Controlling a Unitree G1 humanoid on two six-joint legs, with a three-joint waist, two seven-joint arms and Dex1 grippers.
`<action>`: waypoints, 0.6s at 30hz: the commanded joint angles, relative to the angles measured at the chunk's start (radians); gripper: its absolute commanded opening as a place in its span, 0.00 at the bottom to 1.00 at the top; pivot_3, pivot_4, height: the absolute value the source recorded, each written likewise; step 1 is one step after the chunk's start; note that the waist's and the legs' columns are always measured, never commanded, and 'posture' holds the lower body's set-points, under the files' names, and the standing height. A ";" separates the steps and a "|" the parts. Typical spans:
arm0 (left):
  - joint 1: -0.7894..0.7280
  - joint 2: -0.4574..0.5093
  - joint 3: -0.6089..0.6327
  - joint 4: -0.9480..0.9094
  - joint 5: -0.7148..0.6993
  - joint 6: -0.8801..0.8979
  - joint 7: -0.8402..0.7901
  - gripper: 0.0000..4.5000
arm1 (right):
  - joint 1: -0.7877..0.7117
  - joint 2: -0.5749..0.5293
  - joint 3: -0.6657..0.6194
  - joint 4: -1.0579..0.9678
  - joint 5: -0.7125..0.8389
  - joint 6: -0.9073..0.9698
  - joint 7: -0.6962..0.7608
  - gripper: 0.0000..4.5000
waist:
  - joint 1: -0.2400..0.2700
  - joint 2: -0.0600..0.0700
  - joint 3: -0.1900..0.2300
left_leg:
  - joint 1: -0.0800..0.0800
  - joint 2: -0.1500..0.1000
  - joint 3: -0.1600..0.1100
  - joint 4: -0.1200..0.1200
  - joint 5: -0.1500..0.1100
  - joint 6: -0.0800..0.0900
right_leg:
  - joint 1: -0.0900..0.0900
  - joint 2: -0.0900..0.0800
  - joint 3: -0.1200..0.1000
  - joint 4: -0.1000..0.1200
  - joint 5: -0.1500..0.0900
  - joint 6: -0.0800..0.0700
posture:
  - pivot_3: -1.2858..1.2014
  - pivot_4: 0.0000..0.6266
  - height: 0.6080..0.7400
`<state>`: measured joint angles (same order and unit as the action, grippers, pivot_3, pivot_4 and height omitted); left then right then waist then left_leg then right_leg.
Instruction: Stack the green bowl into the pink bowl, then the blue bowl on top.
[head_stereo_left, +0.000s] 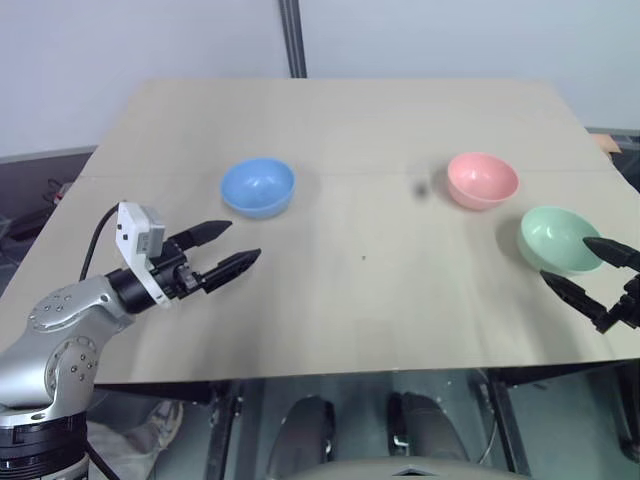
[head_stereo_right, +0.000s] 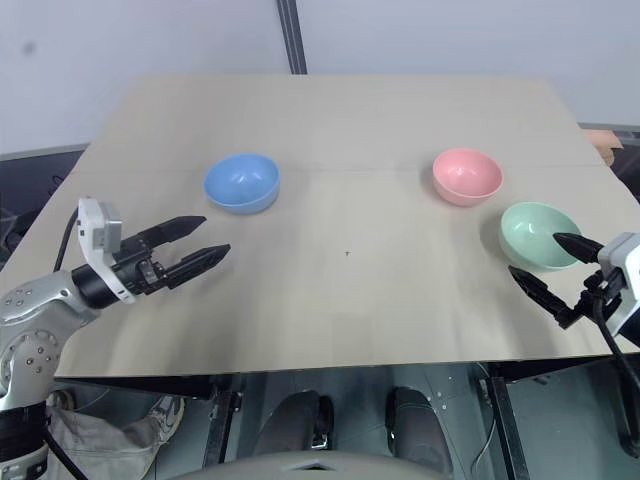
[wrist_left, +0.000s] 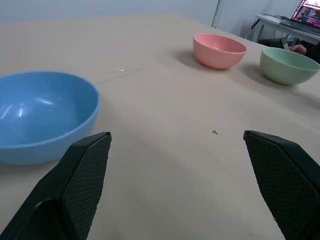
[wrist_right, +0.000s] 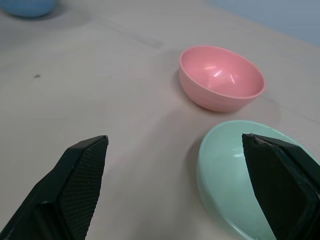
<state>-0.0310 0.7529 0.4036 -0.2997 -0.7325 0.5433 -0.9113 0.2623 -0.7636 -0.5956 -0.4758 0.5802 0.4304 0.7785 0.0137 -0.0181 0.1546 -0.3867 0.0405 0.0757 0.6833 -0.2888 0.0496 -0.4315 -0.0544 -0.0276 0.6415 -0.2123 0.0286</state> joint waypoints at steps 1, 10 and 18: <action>-0.010 0.003 0.006 -0.029 -0.020 -0.011 -0.013 1.00 | -0.020 0.003 0.005 -0.030 -0.003 -0.002 -0.023 1.00 | 0.000 0.000 0.000 | 0.000 0.000 0.000 0.000 0.000 0.000 | 0.000 0.000 0.000 0.000 0.000 0.000 | 0.52 0.24 1.00; -0.037 -0.043 -0.034 -0.067 -0.063 -0.100 -0.132 1.00 | -0.469 -0.010 0.468 0.203 -0.356 0.032 -0.215 1.00 | -0.012 -0.001 0.001 | 0.002 0.000 0.002 0.001 0.000 0.000 | 0.000 0.000 0.002 0.001 0.001 -0.001 | 0.52 0.24 1.00; -0.011 -0.046 -0.010 -0.116 -0.094 -0.089 -0.091 1.00 | -0.859 0.025 0.700 0.656 -0.514 -0.096 -0.090 1.00 | -0.021 0.000 0.002 | -0.010 -0.002 -0.001 0.001 0.002 -0.003 | -0.009 0.002 0.000 0.000 0.006 -0.002 | 0.52 0.24 1.00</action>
<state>-0.0469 0.6988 0.3594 -0.3683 -0.7967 0.4553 -1.0114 -0.5603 -0.7348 0.0979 0.1322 0.0949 0.3898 0.6607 -0.0070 -0.0184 0.1570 -0.3993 0.0386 0.0755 0.6844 -0.2860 0.0455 -0.4417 -0.0523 -0.0270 0.6414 -0.2063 0.0266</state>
